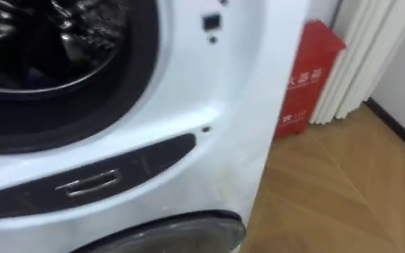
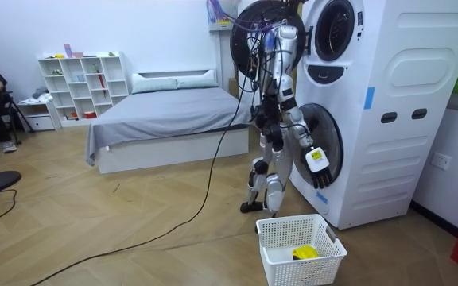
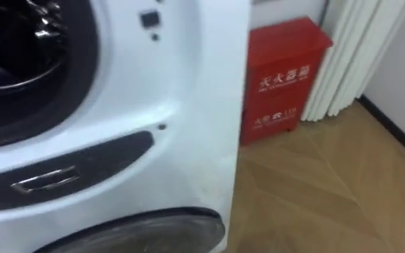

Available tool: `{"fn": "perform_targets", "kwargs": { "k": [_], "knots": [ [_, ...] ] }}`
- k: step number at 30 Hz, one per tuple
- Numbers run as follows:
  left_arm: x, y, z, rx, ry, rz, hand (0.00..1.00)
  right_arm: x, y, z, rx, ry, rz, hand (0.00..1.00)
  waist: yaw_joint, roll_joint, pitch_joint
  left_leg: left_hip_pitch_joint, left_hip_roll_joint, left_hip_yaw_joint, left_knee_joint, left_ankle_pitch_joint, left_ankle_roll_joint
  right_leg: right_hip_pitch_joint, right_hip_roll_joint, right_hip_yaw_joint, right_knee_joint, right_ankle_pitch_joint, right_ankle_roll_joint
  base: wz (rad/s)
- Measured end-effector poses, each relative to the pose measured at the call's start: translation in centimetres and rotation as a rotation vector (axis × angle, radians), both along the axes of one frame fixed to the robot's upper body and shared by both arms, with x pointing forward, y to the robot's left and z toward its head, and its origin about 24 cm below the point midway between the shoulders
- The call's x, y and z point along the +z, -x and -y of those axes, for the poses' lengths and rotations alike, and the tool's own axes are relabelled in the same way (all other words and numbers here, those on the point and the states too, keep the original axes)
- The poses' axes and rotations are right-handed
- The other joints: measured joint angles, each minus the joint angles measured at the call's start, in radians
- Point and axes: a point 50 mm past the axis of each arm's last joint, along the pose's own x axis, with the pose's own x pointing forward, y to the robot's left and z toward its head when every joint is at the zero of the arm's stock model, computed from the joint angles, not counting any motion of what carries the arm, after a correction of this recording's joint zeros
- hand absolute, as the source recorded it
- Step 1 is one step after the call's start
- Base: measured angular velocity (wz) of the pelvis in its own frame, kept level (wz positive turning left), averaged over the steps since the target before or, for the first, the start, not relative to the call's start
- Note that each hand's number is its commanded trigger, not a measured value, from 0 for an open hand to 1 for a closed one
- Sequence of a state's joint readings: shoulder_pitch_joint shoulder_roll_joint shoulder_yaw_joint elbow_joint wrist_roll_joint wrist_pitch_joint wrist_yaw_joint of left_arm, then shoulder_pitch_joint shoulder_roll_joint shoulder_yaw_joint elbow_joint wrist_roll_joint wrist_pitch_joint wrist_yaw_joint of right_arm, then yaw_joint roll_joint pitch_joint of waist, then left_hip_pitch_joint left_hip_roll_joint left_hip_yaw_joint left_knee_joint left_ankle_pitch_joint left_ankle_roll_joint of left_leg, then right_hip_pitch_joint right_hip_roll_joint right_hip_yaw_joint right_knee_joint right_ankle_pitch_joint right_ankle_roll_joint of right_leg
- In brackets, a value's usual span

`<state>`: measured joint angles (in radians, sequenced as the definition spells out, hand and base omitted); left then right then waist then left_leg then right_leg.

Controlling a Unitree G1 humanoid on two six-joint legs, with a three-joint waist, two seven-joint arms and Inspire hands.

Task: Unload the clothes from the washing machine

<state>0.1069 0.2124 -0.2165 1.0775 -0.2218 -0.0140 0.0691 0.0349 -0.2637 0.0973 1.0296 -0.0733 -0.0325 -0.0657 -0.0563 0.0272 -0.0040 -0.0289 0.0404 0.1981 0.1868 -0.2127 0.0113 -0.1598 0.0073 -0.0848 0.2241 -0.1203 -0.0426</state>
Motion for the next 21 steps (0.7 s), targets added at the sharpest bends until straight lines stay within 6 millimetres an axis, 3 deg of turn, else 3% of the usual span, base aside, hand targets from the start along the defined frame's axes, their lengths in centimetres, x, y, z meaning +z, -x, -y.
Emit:
{"fn": "perform_targets", "kwargs": {
  "k": [2, 4, 9, 13, 21],
  "knots": [
    [0.0, 0.1, -0.1, 0.016, -0.003, 0.002, 0.0, -0.5, 0.7, -0.5, -0.006, -0.03, -0.036, 0.0, 0.01, -0.007, -0.0027, 0.015, -0.002, -0.022, -0.005, 0.0, 0.0, 0.034, -0.002, -0.016, -0.028, 0.002, 0.004, 0.32],
    [0.0, 0.1, -0.3, 0.031, -0.011, 0.004, 0.0, -1.1, 1.4, -1.1, -0.011, -0.056, -0.072, 0.0, 0.021, -0.013, -0.0003, 0.035, -0.004, -0.048, -0.013, 0.0, 0.0, 0.071, -0.003, -0.039, -0.052, 0.003, 0.006, 0.35],
    [0.0, 0.1, -0.4, 0.064, -0.011, 0.008, 0.0, -1.9, 1.9, -3.0, 0.027, -0.115, -0.128, 0.0, 0.061, -0.022, 0.0116, 0.069, -0.008, -0.107, -0.025, 0.0, 0.0, 0.126, -0.005, -0.06, -0.076, 0.001, 0.008, 0.21],
    [-0.1, 0.3, 0.0, 0.054, -0.003, 0.003, 0.0, -2.0, 1.9, -3.3, 0.059, -0.13, -0.145, 0.0, 0.078, -0.025, 0.0172, 0.077, -0.015, -0.144, -0.025, 0.0, 0.0, 0.146, -0.009, -0.064, -0.076, -0.005, 0.014, 0.16],
    [-0.2, 1.5, -0.3, 0.109, -0.006, -0.022, 0.0, -2.4, 3.1, -3.4, 0.013, -0.159, -0.195, 0.0, 0.089, -0.052, 0.0164, 0.11, -0.039, -0.183, -0.019, -0.004, 0.007, 0.213, -0.025, -0.088, -0.073, -0.032, 0.035, 0.3]
  ]
}}
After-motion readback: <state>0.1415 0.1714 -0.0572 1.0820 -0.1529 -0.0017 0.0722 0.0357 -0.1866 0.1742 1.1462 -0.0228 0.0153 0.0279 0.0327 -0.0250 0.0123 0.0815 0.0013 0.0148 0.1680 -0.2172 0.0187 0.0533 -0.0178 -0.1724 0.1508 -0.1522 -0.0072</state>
